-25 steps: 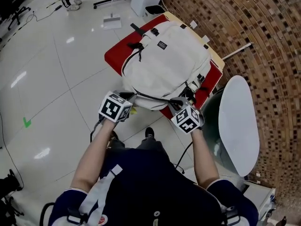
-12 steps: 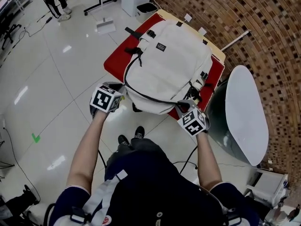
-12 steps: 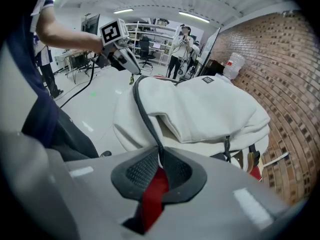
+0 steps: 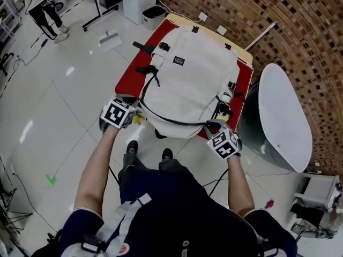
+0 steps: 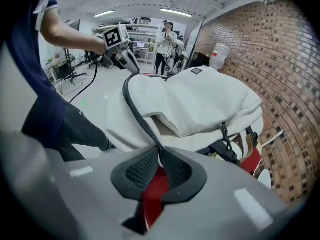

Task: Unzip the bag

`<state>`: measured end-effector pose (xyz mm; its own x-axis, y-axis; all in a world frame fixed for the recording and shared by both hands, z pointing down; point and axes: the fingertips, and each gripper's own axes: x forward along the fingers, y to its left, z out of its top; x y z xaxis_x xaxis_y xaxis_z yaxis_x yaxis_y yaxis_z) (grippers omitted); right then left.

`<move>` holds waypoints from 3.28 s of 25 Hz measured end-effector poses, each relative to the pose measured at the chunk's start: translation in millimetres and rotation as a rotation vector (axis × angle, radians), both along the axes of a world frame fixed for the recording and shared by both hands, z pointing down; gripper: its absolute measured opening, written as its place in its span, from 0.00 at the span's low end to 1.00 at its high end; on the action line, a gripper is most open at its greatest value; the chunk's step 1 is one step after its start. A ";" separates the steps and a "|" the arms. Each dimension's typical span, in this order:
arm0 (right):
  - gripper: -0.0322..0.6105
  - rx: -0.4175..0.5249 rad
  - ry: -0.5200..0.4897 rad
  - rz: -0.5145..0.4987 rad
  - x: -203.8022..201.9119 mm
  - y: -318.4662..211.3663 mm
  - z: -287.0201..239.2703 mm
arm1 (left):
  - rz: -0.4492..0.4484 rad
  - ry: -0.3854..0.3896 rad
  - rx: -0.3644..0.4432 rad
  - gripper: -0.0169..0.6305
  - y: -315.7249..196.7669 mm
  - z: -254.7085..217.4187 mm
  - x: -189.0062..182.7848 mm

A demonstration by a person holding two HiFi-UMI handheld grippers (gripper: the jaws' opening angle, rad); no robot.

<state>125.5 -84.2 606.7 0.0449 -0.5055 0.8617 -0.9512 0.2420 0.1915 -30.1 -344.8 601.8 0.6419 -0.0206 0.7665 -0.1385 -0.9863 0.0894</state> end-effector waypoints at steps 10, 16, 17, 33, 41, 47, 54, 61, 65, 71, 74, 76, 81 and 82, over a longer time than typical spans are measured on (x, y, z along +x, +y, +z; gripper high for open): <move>0.11 -0.060 0.029 0.271 3.3 -2.6 2.9 | 0.315 0.027 -0.015 0.07 -22.0 -3.2 32.6; 0.17 0.002 0.092 0.369 -6.8 -14.0 -28.8 | 0.427 0.047 -0.029 0.06 -12.4 -11.9 34.9; 0.18 0.009 0.114 0.373 -9.8 -16.1 -36.6 | 0.445 0.047 -0.022 0.06 -12.0 -11.8 36.2; 0.09 -0.068 0.022 0.181 -125.4 -87.6 4.5 | 0.599 0.075 -0.003 0.06 -11.1 -16.9 41.3; 0.08 -0.082 -0.029 0.244 -138.2 -67.5 2.2 | 0.595 0.109 0.029 0.06 -26.1 -18.7 64.0; 0.08 -0.058 -0.045 0.319 -137.7 -63.1 -1.5 | 0.602 0.117 0.088 0.06 -42.1 -16.4 99.9; 0.08 -0.032 -0.092 0.321 -135.9 -60.5 -3.6 | 0.503 0.118 0.078 0.07 -48.2 -8.8 119.0; 0.22 0.173 -0.236 0.343 -123.7 -75.4 -38.5 | 0.359 0.129 -0.017 0.26 -42.8 -26.8 94.8; 0.22 0.337 -0.264 0.359 -97.2 -83.1 -77.1 | 0.266 0.242 -0.058 0.26 -30.9 -66.5 88.5; 0.06 0.586 -0.236 0.382 -55.8 -95.5 -135.3 | 0.202 0.416 -0.060 0.09 21.1 -124.3 92.0; 0.06 0.657 -0.222 0.367 -48.3 -101.8 -157.1 | 0.187 0.485 -0.036 0.03 43.5 -147.5 95.4; 0.06 0.717 -0.223 0.374 -42.7 -106.0 -171.3 | 0.187 0.517 -0.044 0.03 55.5 -159.2 97.7; 0.06 0.838 -0.275 0.409 -34.5 -108.2 -202.9 | 0.192 0.586 -0.118 0.03 84.7 -184.9 98.9; 0.06 0.856 -0.289 0.413 -32.9 -108.6 -208.8 | 0.194 0.600 -0.131 0.03 89.5 -190.1 100.1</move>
<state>92.6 -192.8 397.8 0.2038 -0.9542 0.2188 -0.9672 -0.2309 -0.1060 70.0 -255.3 411.7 0.9425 0.2081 0.2616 0.1527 -0.9642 0.2169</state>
